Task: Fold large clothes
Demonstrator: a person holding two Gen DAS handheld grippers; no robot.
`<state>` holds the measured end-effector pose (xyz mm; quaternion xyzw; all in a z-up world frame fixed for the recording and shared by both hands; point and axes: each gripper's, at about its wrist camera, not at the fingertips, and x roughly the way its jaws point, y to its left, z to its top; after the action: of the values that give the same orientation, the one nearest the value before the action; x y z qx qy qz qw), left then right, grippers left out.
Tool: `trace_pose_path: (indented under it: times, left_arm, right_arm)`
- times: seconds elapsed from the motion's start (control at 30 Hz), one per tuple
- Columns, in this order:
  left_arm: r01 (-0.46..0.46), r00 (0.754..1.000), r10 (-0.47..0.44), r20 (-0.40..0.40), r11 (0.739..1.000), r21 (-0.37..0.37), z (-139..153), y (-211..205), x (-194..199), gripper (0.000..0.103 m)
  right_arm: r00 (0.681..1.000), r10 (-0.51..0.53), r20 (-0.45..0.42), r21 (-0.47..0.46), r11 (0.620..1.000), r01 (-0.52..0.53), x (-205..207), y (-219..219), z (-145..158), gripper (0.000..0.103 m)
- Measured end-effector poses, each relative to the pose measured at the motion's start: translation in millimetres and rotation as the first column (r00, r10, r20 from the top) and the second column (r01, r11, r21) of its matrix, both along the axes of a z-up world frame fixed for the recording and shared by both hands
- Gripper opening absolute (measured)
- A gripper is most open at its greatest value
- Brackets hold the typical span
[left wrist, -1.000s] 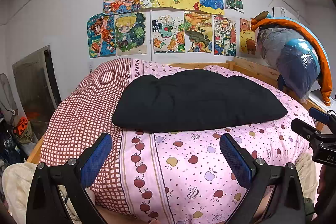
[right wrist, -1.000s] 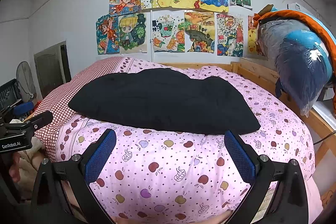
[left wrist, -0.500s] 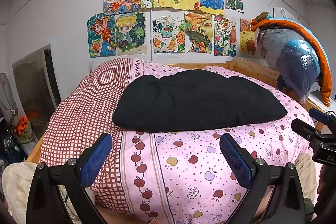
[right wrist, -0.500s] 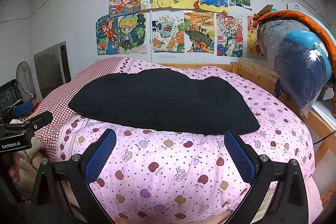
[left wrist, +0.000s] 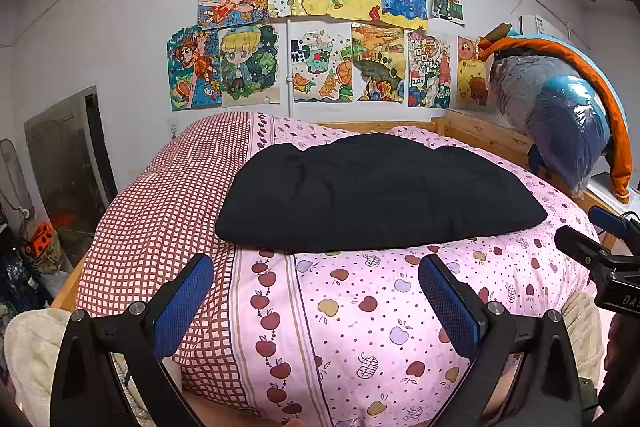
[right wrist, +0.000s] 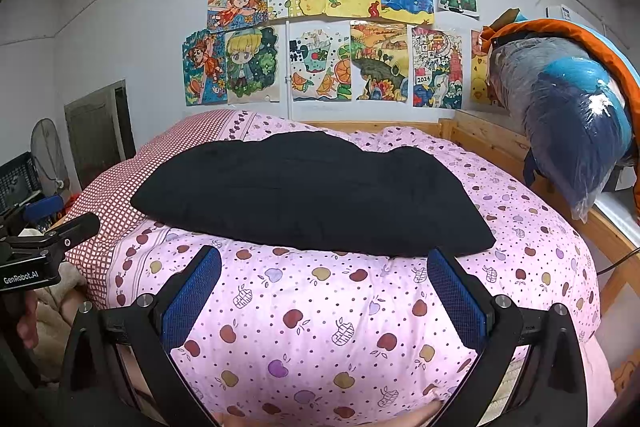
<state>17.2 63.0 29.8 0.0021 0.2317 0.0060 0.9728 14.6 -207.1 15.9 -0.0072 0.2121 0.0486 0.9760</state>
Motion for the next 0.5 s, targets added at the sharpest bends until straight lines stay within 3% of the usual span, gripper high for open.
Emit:
trace_pose_path:
  times: [0.5]
  left_arm:
    - [0.007, 1.0, -0.008, -0.002, 1.0, -0.013, 0.2, 2.2, 0.4, 0.103]
  right_arm:
    - [1.0, -0.003, 0.001, 0.001, 1.0, 0.003, -1.3, 2.3, 0.0, 0.101]
